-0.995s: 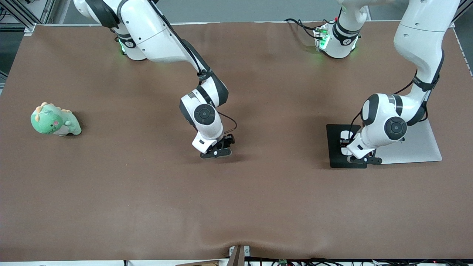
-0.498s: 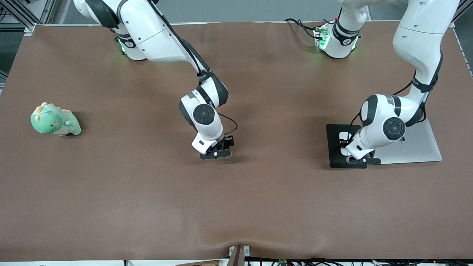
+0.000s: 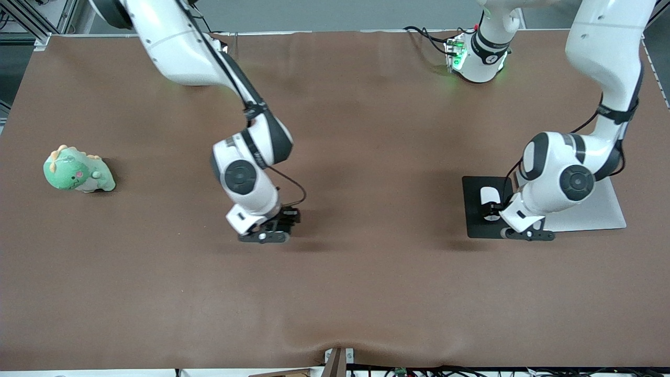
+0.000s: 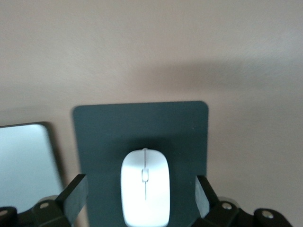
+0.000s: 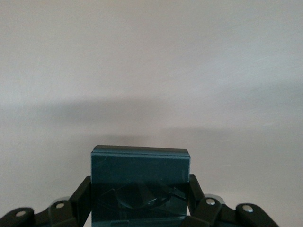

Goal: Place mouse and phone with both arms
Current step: 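Retract the left gripper while the right gripper carries the phone toward the plush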

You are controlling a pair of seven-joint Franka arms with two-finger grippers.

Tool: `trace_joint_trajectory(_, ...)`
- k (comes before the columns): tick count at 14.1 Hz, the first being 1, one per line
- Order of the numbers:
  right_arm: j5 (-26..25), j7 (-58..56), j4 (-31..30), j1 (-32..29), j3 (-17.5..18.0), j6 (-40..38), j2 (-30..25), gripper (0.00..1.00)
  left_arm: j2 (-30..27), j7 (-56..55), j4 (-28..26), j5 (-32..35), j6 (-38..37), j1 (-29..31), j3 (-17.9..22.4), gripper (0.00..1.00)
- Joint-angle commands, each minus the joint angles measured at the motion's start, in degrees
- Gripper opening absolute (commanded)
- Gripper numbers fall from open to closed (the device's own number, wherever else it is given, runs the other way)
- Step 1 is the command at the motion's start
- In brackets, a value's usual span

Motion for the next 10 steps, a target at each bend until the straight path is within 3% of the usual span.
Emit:
trace_joint_trajectory(1, -0.32, -1.18, -2.56, -5.35, 1.18, -2.42, -5.06, 0.2, -6.01, -0.15, 2.9, -1.29, -6.88, 0.41, -0.35, 1.0)
trace_joint_trajectory(6, -0.41, -8.46, -7.39, -16.33, 1.18, -2.68, -9.9, 0.23, -14.8, 0.47, 8.6, -1.38, -14.88, 1.37, -0.09, 1.0)
trace_joint_trajectory(8, -0.41, -14.69, -9.68, -20.55, 1.09, -2.6, -11.48, 0.23, -15.61, 0.38, 15.53, -1.21, -19.62, 1.37, 0.0, 1.0)
trace_joint_trajectory(10, -0.5, -22.42, -12.84, -25.29, 1.09, -2.42, -13.32, 0.23, -14.91, -0.06, 23.62, -0.68, -29.27, 0.85, -0.17, 1.0)
